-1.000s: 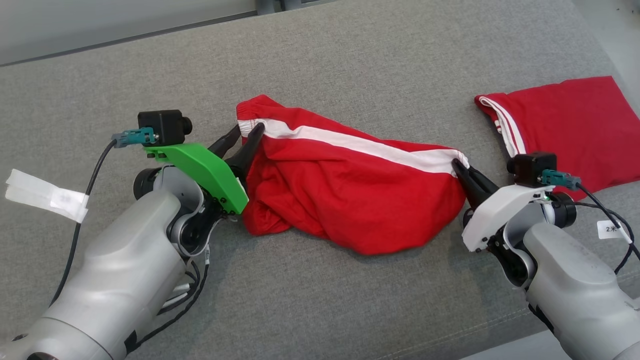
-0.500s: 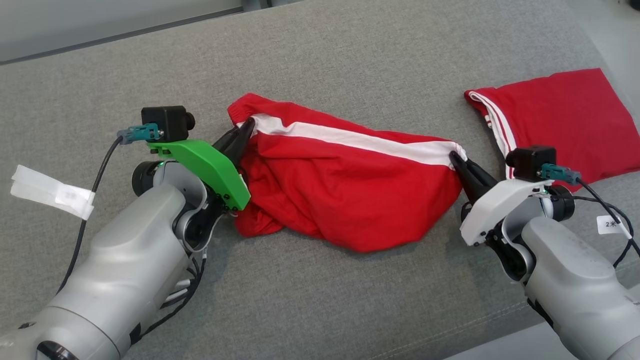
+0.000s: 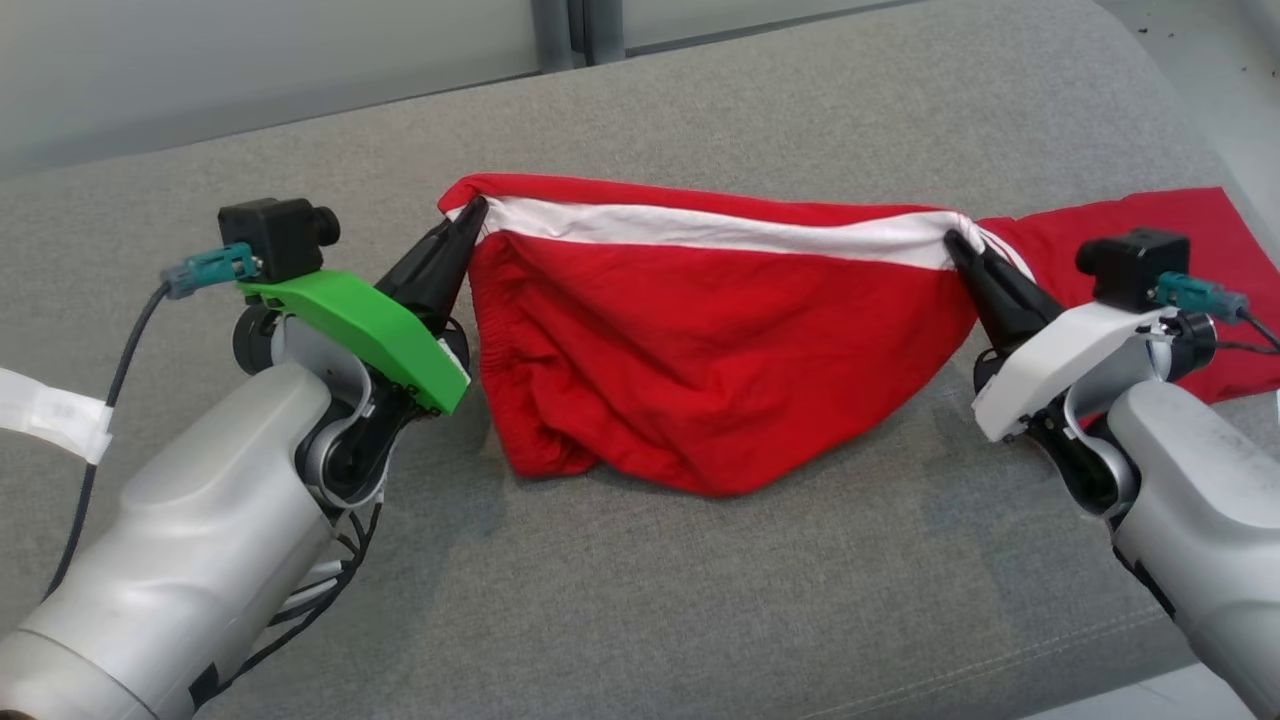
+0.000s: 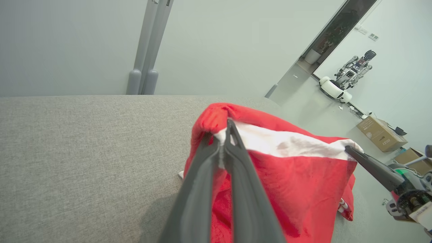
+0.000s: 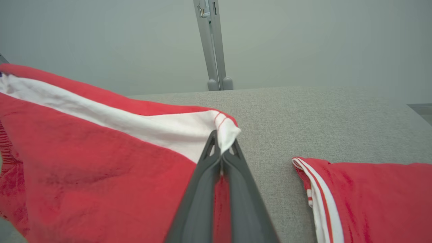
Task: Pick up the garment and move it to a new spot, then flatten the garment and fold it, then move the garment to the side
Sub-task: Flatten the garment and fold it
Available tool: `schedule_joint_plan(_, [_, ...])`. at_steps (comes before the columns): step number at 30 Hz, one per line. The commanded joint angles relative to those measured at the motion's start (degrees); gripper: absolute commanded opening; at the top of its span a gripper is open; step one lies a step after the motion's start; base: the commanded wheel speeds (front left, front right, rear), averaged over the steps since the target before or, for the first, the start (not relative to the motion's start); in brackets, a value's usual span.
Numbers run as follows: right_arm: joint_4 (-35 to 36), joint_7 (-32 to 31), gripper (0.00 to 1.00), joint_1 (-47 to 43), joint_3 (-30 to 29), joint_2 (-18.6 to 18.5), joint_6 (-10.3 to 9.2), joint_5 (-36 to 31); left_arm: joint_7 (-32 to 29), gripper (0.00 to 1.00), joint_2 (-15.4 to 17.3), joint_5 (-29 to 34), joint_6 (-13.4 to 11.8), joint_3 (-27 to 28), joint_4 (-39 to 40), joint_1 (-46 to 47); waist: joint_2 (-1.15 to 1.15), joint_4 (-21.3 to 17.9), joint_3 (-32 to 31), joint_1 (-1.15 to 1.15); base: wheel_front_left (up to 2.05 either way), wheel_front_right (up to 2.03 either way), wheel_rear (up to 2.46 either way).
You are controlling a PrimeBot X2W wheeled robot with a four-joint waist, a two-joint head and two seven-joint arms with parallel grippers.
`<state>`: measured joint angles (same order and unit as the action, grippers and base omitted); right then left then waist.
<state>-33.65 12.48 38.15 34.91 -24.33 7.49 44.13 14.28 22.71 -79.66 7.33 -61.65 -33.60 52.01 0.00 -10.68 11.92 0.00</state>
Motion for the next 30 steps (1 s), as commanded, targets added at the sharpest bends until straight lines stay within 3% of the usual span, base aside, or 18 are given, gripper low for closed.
schedule_joint_plan(1, [1.83,-0.77,0.0,0.64,-0.65,-1.12,0.01,-0.33,0.51,0.0,1.07,-0.79,0.18,0.69,1.39,-0.8,0.0,2.02,-3.0,0.0,0.0,0.0,0.0])
schedule_joint_plan(11, [16.6,-8.32,0.0,-2.26,-6.57,-5.01,0.01,-0.43,0.83,0.0,7.28,-1.37,0.14,4.32,11.72,-1.22,0.0,4.84,-11.44,0.0,0.0,0.0,0.0])
schedule_joint_plan(15, [21.67,-10.66,0.0,-3.28,-9.47,-5.76,0.01,-0.92,0.09,0.0,9.02,-0.99,-1.12,4.77,15.61,-0.49,0.0,5.44,-12.91,0.0,0.0,0.0,0.0])
schedule_joint_plan(24, [36.42,-18.48,0.0,-5.06,-20.49,-4.92,0.01,-3.78,-2.2,0.0,14.58,-2.04,-7.28,8.4,29.36,3.52,0.0,6.34,-13.82,0.0,0.0,0.0,0.0])
schedule_joint_plan(30, [36.64,-23.92,0.0,-2.19,-21.83,-1.33,0.01,-5.14,-7.59,0.0,14.28,-3.64,-9.79,7.92,26.99,7.1,0.0,5.79,-10.27,0.0,0.0,0.0,0.0])
